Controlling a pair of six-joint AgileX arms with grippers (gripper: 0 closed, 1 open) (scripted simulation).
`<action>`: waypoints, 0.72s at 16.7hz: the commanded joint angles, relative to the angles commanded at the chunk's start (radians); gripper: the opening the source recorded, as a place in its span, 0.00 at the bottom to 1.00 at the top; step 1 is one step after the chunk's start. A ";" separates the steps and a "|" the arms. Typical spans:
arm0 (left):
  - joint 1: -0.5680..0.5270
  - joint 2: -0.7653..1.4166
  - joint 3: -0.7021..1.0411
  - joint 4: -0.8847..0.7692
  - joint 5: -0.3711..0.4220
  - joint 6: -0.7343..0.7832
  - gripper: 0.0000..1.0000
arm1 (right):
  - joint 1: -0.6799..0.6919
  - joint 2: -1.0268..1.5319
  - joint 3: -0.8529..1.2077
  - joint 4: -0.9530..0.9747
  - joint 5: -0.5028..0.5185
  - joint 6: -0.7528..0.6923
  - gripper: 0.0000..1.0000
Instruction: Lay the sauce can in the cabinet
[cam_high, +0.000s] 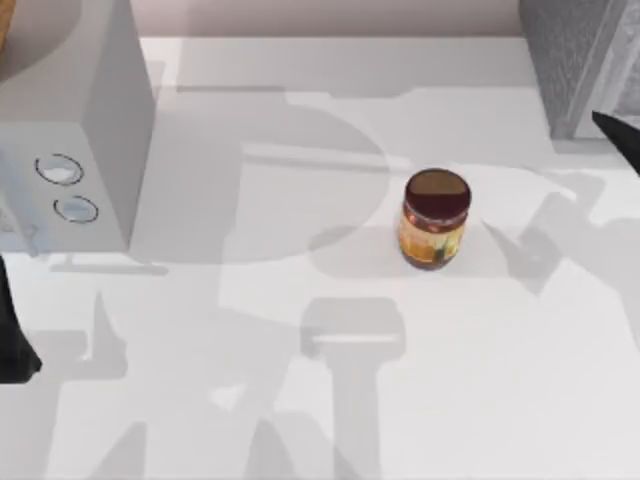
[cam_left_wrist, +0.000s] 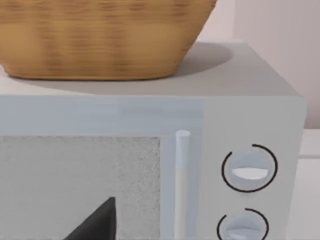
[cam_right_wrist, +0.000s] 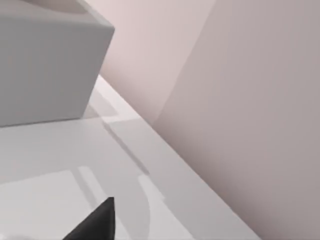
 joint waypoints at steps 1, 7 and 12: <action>0.000 0.000 0.000 0.000 0.000 0.000 1.00 | -0.003 0.042 0.026 0.001 -0.026 -0.021 1.00; 0.000 0.000 0.000 0.000 0.000 0.000 1.00 | -0.027 0.294 0.173 -0.008 -0.172 -0.150 1.00; 0.000 0.000 0.000 0.000 0.000 0.000 1.00 | -0.034 0.514 0.277 -0.036 -0.294 -0.255 1.00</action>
